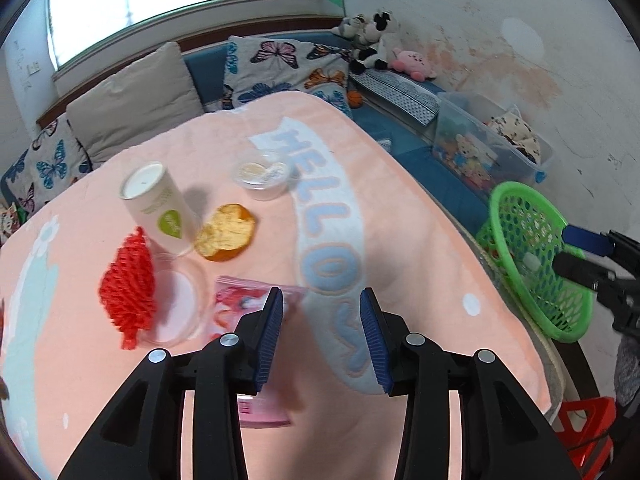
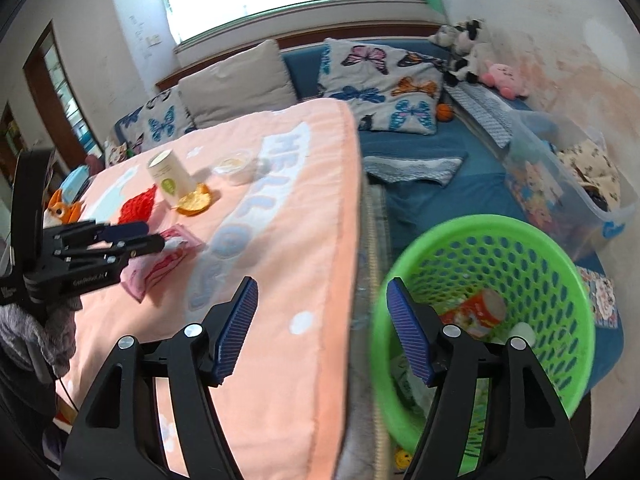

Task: Collect trash
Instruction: 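Move both tools back over the blanket toward the remaining trash, then grasp the red mesh net with the left tool while the right tool grasps the pink snack packet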

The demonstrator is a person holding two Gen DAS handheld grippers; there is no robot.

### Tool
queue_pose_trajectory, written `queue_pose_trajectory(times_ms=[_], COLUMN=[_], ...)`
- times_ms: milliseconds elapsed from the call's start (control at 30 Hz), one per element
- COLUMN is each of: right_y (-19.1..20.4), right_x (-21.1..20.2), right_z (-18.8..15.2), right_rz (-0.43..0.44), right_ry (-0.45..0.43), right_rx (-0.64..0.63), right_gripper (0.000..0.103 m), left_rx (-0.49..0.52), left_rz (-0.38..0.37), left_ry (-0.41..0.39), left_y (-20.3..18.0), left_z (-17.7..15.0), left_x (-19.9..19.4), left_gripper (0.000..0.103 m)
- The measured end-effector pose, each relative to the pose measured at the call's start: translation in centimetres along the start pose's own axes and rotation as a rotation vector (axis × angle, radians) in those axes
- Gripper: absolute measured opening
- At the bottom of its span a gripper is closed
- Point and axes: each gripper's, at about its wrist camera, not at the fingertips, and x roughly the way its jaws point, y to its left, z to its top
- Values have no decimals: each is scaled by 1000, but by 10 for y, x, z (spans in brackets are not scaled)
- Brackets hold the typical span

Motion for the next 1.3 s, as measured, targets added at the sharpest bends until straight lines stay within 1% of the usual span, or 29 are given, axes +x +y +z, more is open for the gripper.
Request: queue_pose_trajectory(times_ms=[100,133,267,300,333,467,533,733,800,900,967,1067,1167,1200,1233,1300], right_y=[18,24,50,55,60,82,92,123,134,145,149,155,155,155,155,155], right_x=[9,12,25,28,31,48,55,86,96,113,125,140,152,155,157,158], right_z=[2,4,11,12,13,18,20,24,24,24,23,22,21,20,19,18], right_rz=[32,41,83,93,103,152,172,233,251,266,280,278,275,283,292,295], right_ry=[14,18,36,42,49,80,95,153,173,207,232,257,279,288,296,297], right_rx=[-28,-37,-74,-81,-85,-97,-101,-100,-91,-62,-34,2,35,47,55,56], right_gripper=[70,70,72,73,73,73,73,73,73,73,73,73,67,64,59,53], left_rx=[-21,-27,-46,-53,-65,-119,-144,-193,-199,-212,-216,-220,-219,-215,-213,-204], left_rz=[22,37,93,107,126,168,187,181,184,168,156,136,123,116,113,111], left_ry=[-7,-12,-24,-27,-30,-27,-18,38,46,55,62,67,69,68,67,55], left_y=[13,19,41,47,57,86,102,131,136,144,149,154,155,155,154,151], left_z=[2,3,6,6,6,6,4,-9,-13,-17,-17,-17,-16,-17,-16,-16], left_x=[-5,-7,-11,-12,-13,-12,-10,7,11,16,20,25,29,31,31,30], left_gripper=[44,46,48,51,54,56,60,61,61,61,58,54,46,42,40,36])
